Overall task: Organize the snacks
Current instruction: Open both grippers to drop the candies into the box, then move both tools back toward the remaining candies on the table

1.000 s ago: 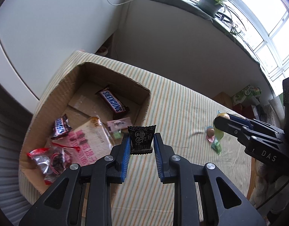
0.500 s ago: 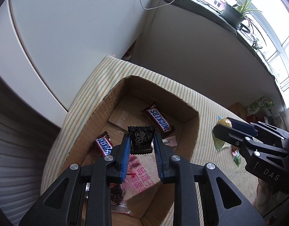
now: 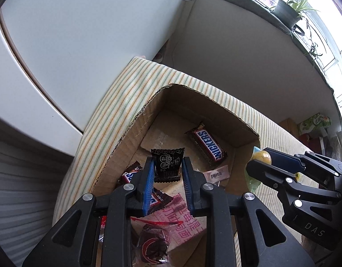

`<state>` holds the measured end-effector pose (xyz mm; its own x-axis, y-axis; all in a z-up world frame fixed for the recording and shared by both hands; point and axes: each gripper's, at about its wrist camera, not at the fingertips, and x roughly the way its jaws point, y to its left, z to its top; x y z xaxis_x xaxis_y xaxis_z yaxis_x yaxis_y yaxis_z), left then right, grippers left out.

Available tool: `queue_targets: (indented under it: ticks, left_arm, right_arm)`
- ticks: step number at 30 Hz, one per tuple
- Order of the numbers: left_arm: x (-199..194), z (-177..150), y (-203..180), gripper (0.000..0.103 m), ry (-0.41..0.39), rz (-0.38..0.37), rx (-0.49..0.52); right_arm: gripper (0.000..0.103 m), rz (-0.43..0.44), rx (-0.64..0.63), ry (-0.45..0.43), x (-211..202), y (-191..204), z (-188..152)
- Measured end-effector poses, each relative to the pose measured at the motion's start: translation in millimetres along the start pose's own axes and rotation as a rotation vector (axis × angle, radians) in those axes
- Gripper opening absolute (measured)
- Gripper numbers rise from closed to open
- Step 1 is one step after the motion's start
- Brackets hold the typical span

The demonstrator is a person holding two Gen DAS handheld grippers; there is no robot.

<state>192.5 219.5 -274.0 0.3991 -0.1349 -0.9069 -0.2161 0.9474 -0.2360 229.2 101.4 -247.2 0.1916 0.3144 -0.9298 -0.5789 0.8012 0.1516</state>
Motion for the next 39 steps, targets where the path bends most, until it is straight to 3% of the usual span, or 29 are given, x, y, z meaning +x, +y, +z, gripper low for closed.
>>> queue_targets:
  ticks: [7, 9, 13, 21, 27, 39]
  left_arm:
    - [1, 1, 1, 0.023, 0.01, 0.005, -0.003]
    - [0, 1, 1, 0.028, 0.01, 0.008, -0.001]
    - [-4, 1, 0, 0.029, 0.001, 0.01, 0.0]
    - [-20, -2, -12, 0.029, -0.027, -0.017, 0.012]
    - [-27, -9, -44, 0.029, -0.035, -0.057, 0.073]
    - [-13, -19, -125, 0.029, 0.024, -0.158, 0.205]
  right_arm:
    - [0.035, -0.006, -0.024, 0.007, 0, 6, 0]
    - [0.035, -0.009, -0.025, 0.003, -2, 5, -1]
    - [0.048, -0.009, -0.012, -0.021, -9, 1, -2]
    - [0.048, -0.017, 0.027, -0.057, -35, -16, -9]
    - [0.048, -0.039, 0.088, -0.078, -60, -47, -32]
    - [0.048, -0.147, 0.298, -0.09, -99, -148, -104]
